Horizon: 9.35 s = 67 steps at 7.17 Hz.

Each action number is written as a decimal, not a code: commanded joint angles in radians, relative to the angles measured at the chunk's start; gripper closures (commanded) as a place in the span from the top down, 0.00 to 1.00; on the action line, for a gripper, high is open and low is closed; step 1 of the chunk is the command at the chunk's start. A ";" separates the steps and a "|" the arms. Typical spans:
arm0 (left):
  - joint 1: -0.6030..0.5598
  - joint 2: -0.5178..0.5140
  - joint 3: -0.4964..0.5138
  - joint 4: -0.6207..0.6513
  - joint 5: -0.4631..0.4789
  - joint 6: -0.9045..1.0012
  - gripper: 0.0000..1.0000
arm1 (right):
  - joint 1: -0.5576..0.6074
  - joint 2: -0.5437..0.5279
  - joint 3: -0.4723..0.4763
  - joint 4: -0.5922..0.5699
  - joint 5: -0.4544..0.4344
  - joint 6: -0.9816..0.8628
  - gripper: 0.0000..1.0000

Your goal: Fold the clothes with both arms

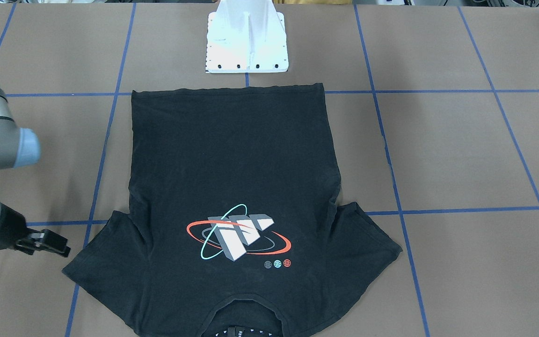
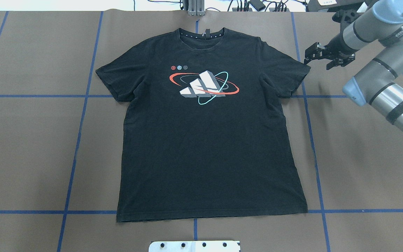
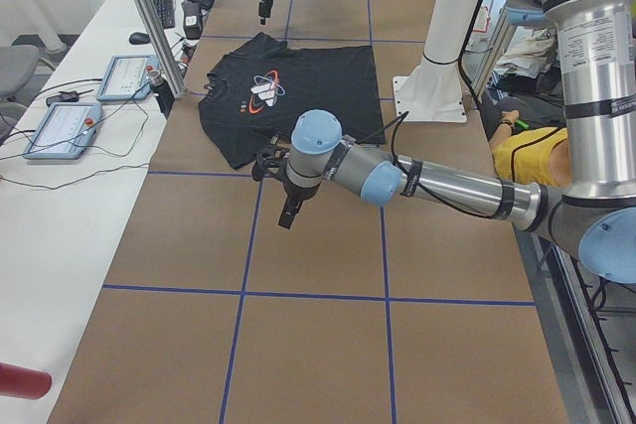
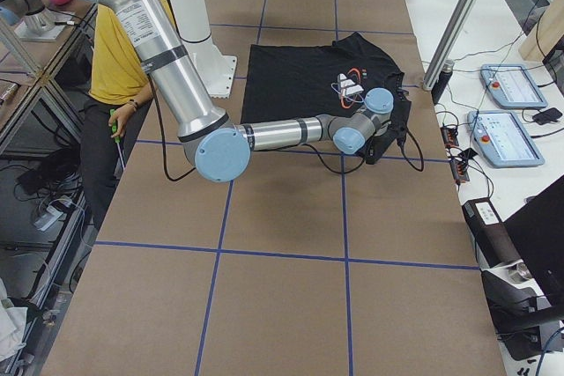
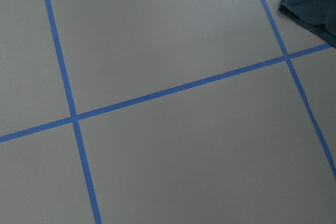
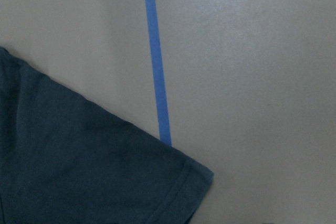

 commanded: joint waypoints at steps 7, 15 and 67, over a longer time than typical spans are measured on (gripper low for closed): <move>0.000 0.000 -0.007 0.000 0.001 0.002 0.99 | -0.030 0.079 -0.167 0.080 -0.093 0.020 0.76; 0.000 0.003 -0.005 0.000 0.001 0.002 0.99 | -0.036 0.058 -0.156 0.107 -0.095 0.041 0.31; 0.482 -0.862 0.998 -0.412 0.227 -0.581 0.19 | -0.210 -0.222 0.669 -0.304 -0.055 0.297 1.00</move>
